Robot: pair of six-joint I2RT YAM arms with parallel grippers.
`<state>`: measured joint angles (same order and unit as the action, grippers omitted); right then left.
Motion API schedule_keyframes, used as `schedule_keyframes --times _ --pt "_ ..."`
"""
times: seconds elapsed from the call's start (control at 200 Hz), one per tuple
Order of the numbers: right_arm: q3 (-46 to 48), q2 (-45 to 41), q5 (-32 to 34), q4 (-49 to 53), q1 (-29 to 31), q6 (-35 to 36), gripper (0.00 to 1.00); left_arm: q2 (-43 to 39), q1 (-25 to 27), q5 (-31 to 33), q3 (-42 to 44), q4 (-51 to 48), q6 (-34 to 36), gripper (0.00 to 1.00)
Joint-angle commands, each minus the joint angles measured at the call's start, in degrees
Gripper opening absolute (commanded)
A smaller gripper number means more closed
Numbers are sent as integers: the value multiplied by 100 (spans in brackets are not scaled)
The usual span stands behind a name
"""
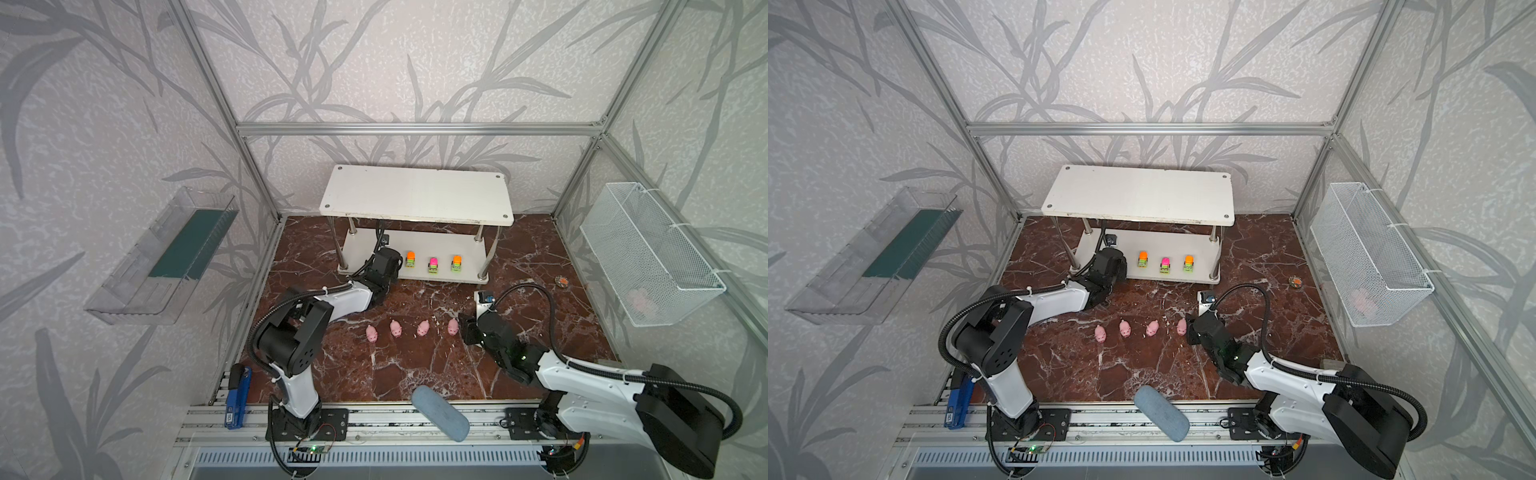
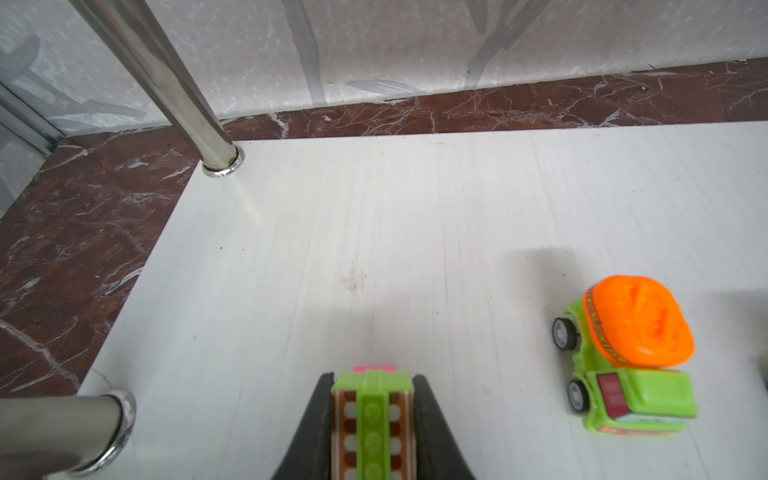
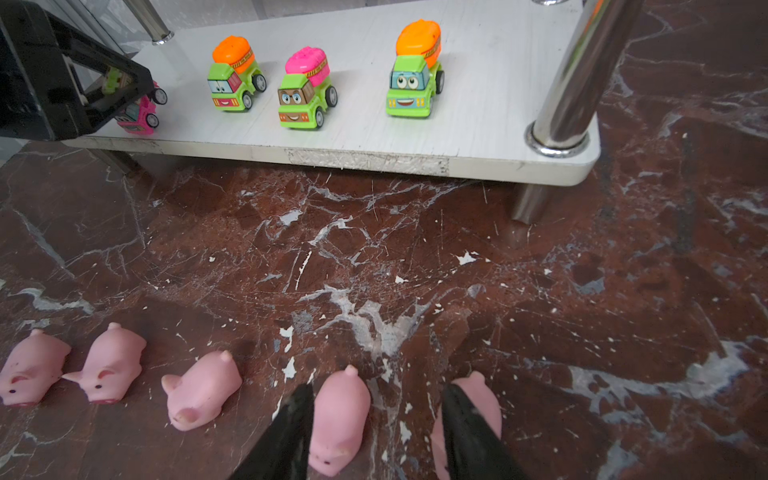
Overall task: Place and organize the plastic toys onto the shelf
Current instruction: 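Move the held truck over the lower shelf beside the orange-topped car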
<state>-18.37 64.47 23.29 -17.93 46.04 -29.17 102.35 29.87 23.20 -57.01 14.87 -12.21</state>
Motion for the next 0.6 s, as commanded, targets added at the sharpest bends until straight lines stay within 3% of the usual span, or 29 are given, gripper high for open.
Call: schedule_keyframes --times 0.0,0.315,0.6 --pt "26 48 53 -197 -43 -63 51 122 -29 -43 -122 -45 31 19" --pt "53 101 32 -259 -51 -98 51 304 -42 24 -110 338 96 20" --pt "78 101 33 -256 -60 -115 51 510 -85 58 -275 358 94 28"
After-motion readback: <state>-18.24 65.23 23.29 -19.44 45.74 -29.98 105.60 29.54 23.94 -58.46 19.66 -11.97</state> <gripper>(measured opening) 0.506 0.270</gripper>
